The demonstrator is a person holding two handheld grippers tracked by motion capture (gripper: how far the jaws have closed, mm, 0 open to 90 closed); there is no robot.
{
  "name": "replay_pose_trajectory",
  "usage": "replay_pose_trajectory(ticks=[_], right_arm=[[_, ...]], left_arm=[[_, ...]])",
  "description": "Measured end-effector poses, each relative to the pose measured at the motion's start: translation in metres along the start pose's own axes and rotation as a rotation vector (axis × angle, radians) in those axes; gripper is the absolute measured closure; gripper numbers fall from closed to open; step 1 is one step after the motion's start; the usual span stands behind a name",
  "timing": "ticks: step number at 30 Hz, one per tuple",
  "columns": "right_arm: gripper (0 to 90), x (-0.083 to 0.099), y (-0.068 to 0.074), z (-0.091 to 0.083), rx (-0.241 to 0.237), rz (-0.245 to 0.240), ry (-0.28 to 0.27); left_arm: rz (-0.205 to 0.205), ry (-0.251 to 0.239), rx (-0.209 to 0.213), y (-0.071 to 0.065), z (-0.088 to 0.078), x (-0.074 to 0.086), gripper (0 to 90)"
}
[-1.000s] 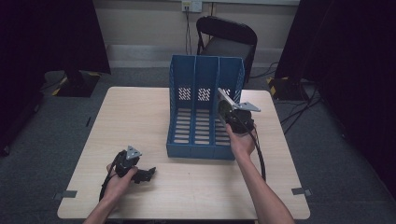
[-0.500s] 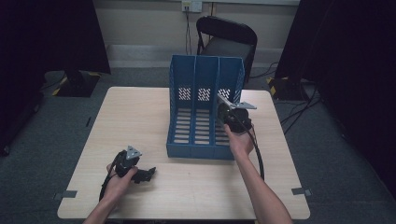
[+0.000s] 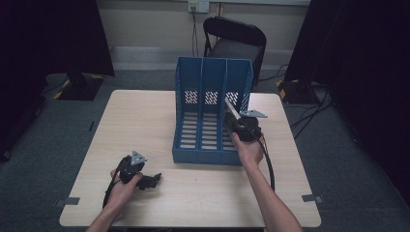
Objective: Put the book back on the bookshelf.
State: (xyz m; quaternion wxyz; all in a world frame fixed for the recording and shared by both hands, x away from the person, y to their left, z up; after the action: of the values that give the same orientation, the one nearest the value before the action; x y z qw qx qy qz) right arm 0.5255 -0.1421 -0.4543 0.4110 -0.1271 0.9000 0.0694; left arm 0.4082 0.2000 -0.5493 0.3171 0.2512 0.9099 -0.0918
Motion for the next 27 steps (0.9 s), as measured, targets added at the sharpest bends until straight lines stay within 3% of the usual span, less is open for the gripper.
replay_pose_trajectory(ticks=[15,20,26,27], right_arm=[[68.6,0.004,0.002,-0.008,-0.026,0.004,-0.018],[65.1,0.009,0.003,-0.014,-0.031,-0.020,-0.031],[60.0,0.020,0.002,-0.019,-0.060,-0.007,-0.062],[59.9,0.024,0.001,-0.019,-0.064,0.013,-0.080]], left_arm=[[0.001,-0.001,0.001,0.000,0.000,0.000,0.0],[0.002,-0.001,0.001,0.000,0.000,0.000,0.0],[0.002,-0.001,0.001,0.000,0.000,0.000,0.0],[0.001,-0.001,0.000,0.000,0.000,0.000,0.0]])
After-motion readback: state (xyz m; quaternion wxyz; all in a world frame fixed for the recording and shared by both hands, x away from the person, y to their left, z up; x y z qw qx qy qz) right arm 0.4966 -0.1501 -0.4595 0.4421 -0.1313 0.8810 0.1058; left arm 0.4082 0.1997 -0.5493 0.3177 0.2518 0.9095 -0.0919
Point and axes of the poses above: each handheld gripper's, and its own axes: z roughly forward along the jaws, x roughly out of its underside, y roughly to its left, the point moved 6 cm from there along z, roughly forward along the jaws, and after that the axes turned 7 degrees about y, right-handed, at the moved point
